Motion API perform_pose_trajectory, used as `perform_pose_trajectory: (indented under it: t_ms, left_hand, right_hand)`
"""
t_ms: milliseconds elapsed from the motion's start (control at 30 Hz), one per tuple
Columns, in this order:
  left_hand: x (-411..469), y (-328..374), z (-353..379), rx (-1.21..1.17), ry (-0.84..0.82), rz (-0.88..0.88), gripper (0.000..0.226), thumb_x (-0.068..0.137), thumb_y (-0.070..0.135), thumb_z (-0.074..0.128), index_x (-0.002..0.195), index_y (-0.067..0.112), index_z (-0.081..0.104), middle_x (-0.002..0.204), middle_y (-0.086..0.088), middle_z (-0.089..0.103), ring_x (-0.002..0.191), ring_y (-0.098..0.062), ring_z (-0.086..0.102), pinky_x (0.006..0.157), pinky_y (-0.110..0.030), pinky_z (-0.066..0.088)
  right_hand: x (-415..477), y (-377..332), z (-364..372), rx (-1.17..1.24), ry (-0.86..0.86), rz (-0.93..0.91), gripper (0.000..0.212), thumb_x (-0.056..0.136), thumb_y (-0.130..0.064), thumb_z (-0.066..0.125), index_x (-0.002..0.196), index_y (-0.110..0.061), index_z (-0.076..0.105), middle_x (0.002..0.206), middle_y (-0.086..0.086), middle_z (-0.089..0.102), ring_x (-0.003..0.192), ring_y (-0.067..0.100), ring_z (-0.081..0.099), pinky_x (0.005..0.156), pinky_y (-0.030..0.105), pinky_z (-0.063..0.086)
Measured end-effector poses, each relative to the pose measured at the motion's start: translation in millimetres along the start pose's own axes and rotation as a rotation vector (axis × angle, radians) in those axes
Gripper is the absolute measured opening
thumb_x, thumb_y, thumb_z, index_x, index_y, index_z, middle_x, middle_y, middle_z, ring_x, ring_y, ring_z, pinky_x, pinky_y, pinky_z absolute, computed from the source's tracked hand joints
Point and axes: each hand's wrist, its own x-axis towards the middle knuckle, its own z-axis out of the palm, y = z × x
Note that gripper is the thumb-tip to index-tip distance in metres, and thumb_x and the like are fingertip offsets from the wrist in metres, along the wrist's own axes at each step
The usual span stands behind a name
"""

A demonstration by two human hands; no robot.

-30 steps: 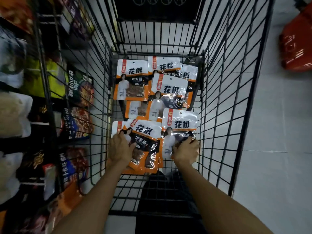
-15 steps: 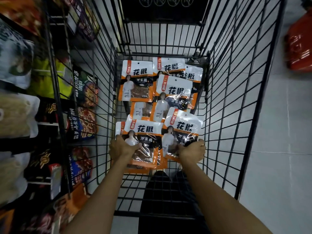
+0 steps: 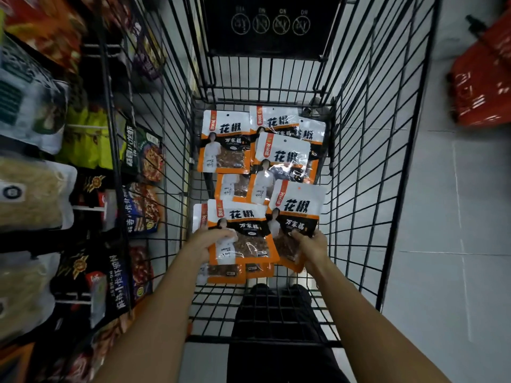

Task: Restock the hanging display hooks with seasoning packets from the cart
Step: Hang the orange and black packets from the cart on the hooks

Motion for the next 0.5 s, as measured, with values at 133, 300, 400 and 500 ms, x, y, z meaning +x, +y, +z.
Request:
perform_pose_trajectory:
  t_ms: [133, 300, 400, 500]
  left_hand:
    - [-25.8, -1.5, -0.6, 0.006, 0.044, 0.14, 0.055, 0.078, 0.002, 0.074, 0.128, 0.004, 0.051, 0.11, -0.015, 0.064, 0.084, -0.023, 0.063, 0.048, -0.023, 0.053]
    - [-77.3, 3.2, -10.6, 0.041, 0.077, 0.365, 0.045, 0.075, 0.017, 0.079, 0.115, 0.006, 0.062, 0.119, -0.014, 0.064, 0.101, -0.023, 0.064, 0.087, -0.036, 0.054]
    - [-123.7, 2.6, -23.7, -0.036, 0.087, 0.54, 0.025, 0.074, 0.014, 0.078, 0.095, 0.014, 0.065, 0.099, -0.003, 0.071, 0.078, -0.012, 0.069, 0.062, -0.022, 0.055]
    - [-172.5, -3.5, -39.9, -0.094, 0.136, 0.75, 0.022, 0.077, 0.006, 0.074, 0.096, 0.015, 0.066, 0.087, 0.005, 0.07, 0.071, -0.005, 0.068, 0.054, -0.012, 0.049]
  right_hand:
    - [-20.6, -16.5, -10.6, -0.097, 0.034, -0.091, 0.019, 0.088, -0.003, 0.063, 0.107, -0.003, 0.064, 0.106, 0.017, 0.069, 0.099, 0.031, 0.065, 0.089, 0.041, 0.053]
    - [-66.8, -50.3, -25.7, -0.025, -0.059, -0.261, 0.009, 0.084, -0.006, 0.069, 0.08, -0.012, 0.064, 0.08, 0.004, 0.07, 0.076, 0.018, 0.068, 0.059, 0.022, 0.055]
    - [-101.9, -75.2, -36.6, -0.025, -0.164, -0.391, 0.012, 0.079, -0.014, 0.076, 0.075, -0.015, 0.065, 0.068, -0.006, 0.07, 0.062, 0.004, 0.067, 0.046, 0.012, 0.048]
    - [-138.7, -101.8, -47.0, -0.1, -0.278, -0.509, 0.013, 0.077, -0.022, 0.078, 0.077, -0.017, 0.065, 0.075, -0.004, 0.07, 0.068, 0.006, 0.067, 0.051, 0.014, 0.05]
